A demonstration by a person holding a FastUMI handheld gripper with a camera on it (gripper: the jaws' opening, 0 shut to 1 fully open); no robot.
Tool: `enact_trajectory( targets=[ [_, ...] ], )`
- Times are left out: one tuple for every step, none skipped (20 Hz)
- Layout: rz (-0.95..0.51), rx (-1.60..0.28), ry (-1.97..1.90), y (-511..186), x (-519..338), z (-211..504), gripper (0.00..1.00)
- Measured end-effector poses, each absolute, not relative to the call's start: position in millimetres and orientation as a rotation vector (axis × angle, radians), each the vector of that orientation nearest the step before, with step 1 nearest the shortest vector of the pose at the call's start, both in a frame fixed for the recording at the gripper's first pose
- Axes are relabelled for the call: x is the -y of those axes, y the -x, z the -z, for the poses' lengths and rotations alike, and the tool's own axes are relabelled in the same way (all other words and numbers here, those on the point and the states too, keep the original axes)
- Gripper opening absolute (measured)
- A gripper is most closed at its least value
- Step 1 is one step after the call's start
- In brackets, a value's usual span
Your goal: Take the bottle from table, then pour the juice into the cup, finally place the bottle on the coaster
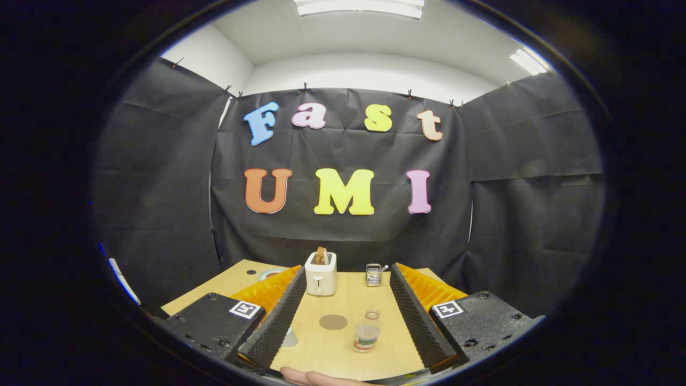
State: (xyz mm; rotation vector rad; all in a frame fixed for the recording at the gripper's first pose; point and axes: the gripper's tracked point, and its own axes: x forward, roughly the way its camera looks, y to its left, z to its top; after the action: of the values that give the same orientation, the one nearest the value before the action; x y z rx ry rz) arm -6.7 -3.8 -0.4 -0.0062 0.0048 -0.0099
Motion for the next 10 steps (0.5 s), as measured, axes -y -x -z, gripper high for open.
enact_trajectory(
  targets=[
    [0.011,-0.005,0.005,6.7,4.4,0.6,1.00],
    [0.013,-0.008,0.004,5.8,5.0,2.2,1.00],
    [0.018,-0.013,-0.001,5.0,7.0,4.4,1.00],
    [0.019,-0.017,-0.004,4.7,7.4,6.9,1.00],
    [0.021,-0.022,-0.005,3.5,8.1,9.3,1.00],
    [0.024,-0.026,-0.008,2.5,9.7,13.0,1.00],
    [0.028,-0.034,-0.011,-0.3,10.2,16.0,1.00],
    [0.026,-0.040,-0.013,-2.2,10.5,20.5,1.00],
    [0.025,-0.047,-0.014,-3.9,10.8,24.2,1.00],
    [0.027,-0.053,-0.012,-6.7,12.9,29.7,1.00]
  ],
)
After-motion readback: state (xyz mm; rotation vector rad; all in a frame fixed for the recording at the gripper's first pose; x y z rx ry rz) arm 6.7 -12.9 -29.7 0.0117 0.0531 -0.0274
